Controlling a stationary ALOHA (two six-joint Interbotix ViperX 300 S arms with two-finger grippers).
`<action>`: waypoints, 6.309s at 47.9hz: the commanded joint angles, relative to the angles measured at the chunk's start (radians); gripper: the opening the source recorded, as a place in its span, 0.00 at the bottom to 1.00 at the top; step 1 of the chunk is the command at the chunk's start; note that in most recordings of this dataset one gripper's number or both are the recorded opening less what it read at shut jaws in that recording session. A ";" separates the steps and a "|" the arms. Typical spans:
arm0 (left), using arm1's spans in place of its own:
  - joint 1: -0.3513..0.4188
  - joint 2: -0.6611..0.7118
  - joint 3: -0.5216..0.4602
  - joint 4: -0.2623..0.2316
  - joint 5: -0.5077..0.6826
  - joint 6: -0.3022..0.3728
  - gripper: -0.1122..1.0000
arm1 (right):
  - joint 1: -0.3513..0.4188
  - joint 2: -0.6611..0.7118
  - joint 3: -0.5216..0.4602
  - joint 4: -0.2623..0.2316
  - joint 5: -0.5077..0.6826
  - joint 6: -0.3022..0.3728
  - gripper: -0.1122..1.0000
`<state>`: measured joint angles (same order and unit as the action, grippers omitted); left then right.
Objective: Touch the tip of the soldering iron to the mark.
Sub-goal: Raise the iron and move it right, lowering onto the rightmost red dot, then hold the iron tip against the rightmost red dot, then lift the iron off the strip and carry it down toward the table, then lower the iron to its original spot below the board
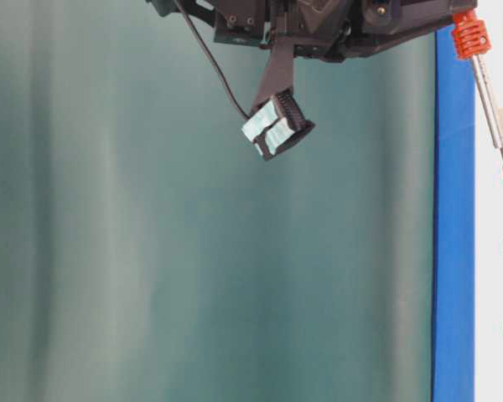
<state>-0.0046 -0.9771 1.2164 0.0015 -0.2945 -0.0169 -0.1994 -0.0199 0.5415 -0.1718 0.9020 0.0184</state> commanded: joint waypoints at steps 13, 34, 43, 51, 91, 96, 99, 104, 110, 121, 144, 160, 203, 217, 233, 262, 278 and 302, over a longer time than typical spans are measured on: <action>0.000 0.003 -0.012 0.000 -0.006 0.000 0.10 | -0.005 -0.009 -0.011 0.005 -0.005 -0.002 0.16; 0.000 0.003 -0.012 0.000 -0.008 -0.002 0.10 | -0.005 -0.009 -0.011 0.008 -0.005 -0.002 0.16; 0.000 0.003 -0.012 0.000 -0.009 0.000 0.10 | -0.005 -0.008 -0.011 0.009 -0.005 -0.002 0.16; -0.002 0.003 -0.011 0.000 -0.009 0.000 0.10 | -0.005 -0.009 -0.011 0.009 -0.008 -0.002 0.16; 0.000 0.005 -0.011 0.000 -0.009 -0.002 0.10 | -0.005 -0.009 -0.009 0.012 -0.014 -0.002 0.16; 0.000 0.005 -0.012 0.000 -0.009 -0.002 0.10 | -0.005 -0.009 -0.011 0.012 -0.014 -0.002 0.16; 0.000 0.003 -0.011 0.000 -0.009 -0.002 0.10 | -0.005 -0.009 -0.012 0.012 -0.011 -0.002 0.16; 0.000 0.003 -0.012 0.000 -0.009 -0.002 0.10 | -0.005 -0.012 -0.020 0.012 -0.005 0.000 0.16; 0.000 0.003 -0.012 0.000 -0.008 -0.002 0.10 | -0.005 -0.037 -0.035 0.008 0.011 -0.002 0.16; 0.000 0.003 -0.012 0.000 -0.009 -0.002 0.10 | -0.005 -0.114 -0.100 -0.006 0.104 -0.002 0.16; 0.000 0.003 -0.014 0.000 -0.012 -0.002 0.10 | -0.005 -0.195 -0.195 -0.041 0.250 -0.002 0.16; 0.000 0.003 -0.012 0.000 -0.012 -0.002 0.10 | 0.017 -0.196 -0.193 -0.032 0.253 0.041 0.16; 0.000 -0.012 -0.009 0.002 0.003 -0.025 0.10 | 0.627 -0.198 -0.155 -0.063 0.245 0.727 0.16; 0.000 -0.025 -0.008 0.000 0.005 -0.025 0.10 | 0.732 -0.163 -0.160 -0.064 0.229 0.845 0.16; 0.000 -0.031 0.000 0.000 0.009 -0.035 0.10 | 0.735 -0.135 -0.170 -0.092 0.164 0.847 0.16; -0.017 -0.032 0.002 0.000 0.006 -0.046 0.10 | 0.627 0.089 -0.414 -0.121 0.135 0.713 0.16; -0.035 -0.034 0.002 0.000 0.006 -0.044 0.10 | 0.578 0.176 -0.531 -0.118 0.130 0.606 0.16; -0.048 -0.034 0.002 0.000 0.009 -0.044 0.10 | 0.560 0.207 -0.514 -0.117 0.104 0.589 0.16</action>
<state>-0.0445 -1.0155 1.2272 0.0015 -0.2807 -0.0629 0.3651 0.1994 0.0353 -0.2853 1.0247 0.6090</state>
